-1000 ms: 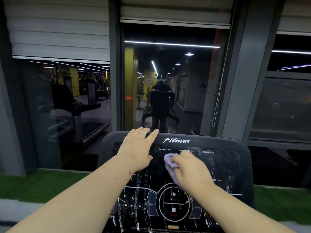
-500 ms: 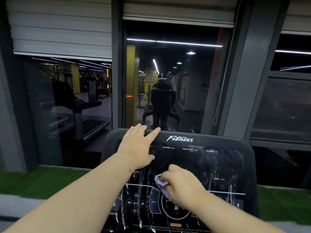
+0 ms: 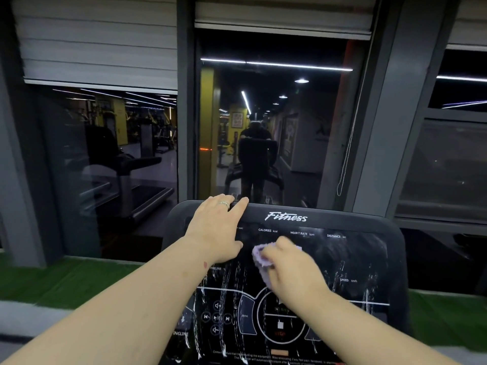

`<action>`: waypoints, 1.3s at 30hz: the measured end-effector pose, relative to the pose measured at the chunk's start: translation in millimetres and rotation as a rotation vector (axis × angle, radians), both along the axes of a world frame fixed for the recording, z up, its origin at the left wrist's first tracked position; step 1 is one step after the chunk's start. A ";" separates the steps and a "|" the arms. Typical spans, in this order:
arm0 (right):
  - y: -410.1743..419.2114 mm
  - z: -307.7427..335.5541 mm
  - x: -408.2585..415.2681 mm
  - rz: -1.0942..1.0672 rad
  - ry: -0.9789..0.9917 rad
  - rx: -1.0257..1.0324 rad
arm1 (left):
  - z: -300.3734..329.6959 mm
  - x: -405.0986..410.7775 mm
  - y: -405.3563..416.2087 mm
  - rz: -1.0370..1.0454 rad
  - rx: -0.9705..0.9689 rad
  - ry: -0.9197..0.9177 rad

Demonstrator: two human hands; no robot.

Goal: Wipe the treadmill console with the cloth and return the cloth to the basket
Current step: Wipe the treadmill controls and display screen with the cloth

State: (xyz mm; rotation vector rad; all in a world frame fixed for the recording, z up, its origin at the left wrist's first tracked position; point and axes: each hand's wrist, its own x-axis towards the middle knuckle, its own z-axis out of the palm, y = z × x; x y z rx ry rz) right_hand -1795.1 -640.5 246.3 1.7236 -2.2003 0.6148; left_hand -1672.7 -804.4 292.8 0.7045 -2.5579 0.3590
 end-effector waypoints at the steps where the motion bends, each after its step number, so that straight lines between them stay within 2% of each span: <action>1: 0.7 -5.8 2.6 0.042 0.054 0.029 | 0.1 -0.3 0.0 0.000 -0.001 -0.006; 4: -0.4 3.8 7.0 0.137 0.153 0.148 | 0.4 -0.1 0.0 0.007 0.001 -0.002; 6: -3.0 15.8 -5.7 0.090 0.119 0.017 | 0.1 0.1 0.3 0.000 0.007 -0.008; 8: -3.3 12.1 -7.2 0.012 0.114 -0.014 | -1.8 1.4 0.2 0.007 0.012 -0.002; 12: 3.0 0.5 13.7 0.179 0.154 0.257 | -3.6 6.4 -0.2 0.022 0.035 0.006; 13: -0.9 8.5 10.7 0.192 0.171 0.220 | -2.7 7.9 -0.7 0.015 0.036 0.001; 16: -8.7 40.4 1.0 -0.067 0.068 -0.085 | 0.9 13.9 -6.2 0.009 0.030 -0.008; 17: -12.0 41.5 3.4 -0.079 0.041 -0.136 | 1.0 17.2 -8.7 0.018 0.031 -0.009; 21: -14.2 22.9 21.5 0.055 0.110 0.174 | 1.6 30.0 -13.6 0.061 0.074 -0.003; 23: -22.9 40.5 10.9 0.069 0.083 0.159 | 2.3 33.0 -13.8 0.073 0.069 -0.006; 26: -31.4 48.4 7.9 -0.026 0.092 -0.017 | 1.3 32.5 -15.7 0.068 0.068 -0.006; 27: -32.9 40.6 14.0 -0.005 0.116 0.007 | 1.2 33.0 -17.0 0.067 0.079 -0.009; 30: -30.8 26.0 33.2 0.111 0.105 0.294 | 1.7 34.0 -20.5 0.066 0.079 -0.037; 31: -32.9 31.6 34.6 0.114 0.103 0.317 | 1.8 34.4 -20.6 0.072 0.073 -0.043; 35: -39.1 38.5 26.9 0.017 0.139 0.097 | 2.7 35.3 -19.3 0.077 0.087 -0.047; 39: -38.3 32.5 42.3 0.111 0.102 0.342 | 4.9 37.3 -18.0 0.088 0.091 -0.066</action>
